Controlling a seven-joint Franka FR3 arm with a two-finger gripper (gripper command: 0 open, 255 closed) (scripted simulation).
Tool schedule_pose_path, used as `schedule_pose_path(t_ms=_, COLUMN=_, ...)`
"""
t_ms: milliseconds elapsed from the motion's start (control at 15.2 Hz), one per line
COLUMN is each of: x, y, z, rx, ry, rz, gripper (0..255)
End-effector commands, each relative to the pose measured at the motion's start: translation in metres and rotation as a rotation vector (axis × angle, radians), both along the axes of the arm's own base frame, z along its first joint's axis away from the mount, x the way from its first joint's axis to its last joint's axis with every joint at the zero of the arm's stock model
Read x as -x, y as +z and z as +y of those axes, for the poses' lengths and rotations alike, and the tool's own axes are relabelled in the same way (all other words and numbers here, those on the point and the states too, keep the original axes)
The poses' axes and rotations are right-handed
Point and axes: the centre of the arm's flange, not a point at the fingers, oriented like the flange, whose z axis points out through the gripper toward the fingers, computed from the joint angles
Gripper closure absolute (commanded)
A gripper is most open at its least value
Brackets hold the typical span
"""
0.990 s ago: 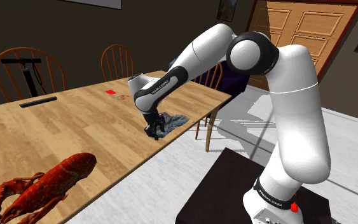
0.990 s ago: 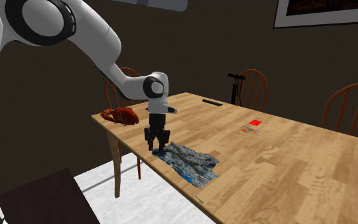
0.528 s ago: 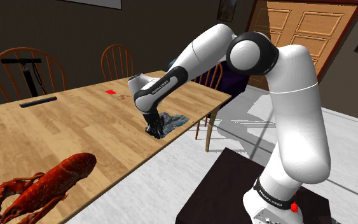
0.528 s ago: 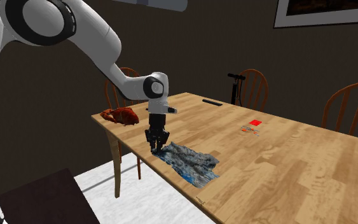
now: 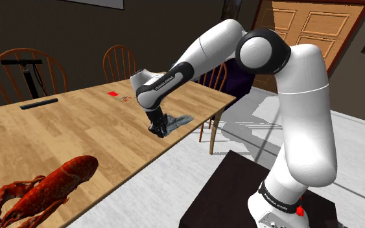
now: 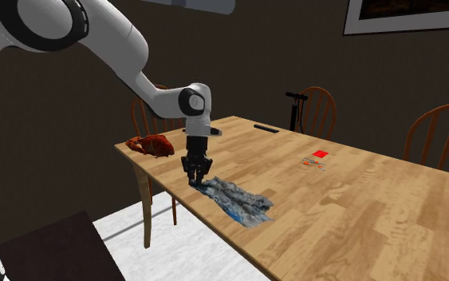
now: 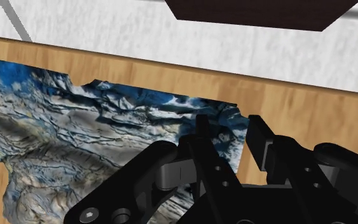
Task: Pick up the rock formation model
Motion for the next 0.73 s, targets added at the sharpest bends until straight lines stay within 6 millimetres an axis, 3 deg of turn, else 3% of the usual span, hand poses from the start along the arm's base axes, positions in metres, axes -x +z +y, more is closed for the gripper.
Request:
schedule_pose_path(t_ms=0, x=0.000, y=0.012, z=0.000, rx=0.000, ry=0.000, rz=0.000, gripper=255)
schedule_pose_path(t_ms=528, x=0.000, y=0.054, z=0.000, rx=0.000, ry=0.000, rz=0.000, gripper=255)
schedule_pose_path(t_ms=660, x=0.000, y=0.055, z=0.000, rx=0.000, ry=0.000, rz=0.000, gripper=255)
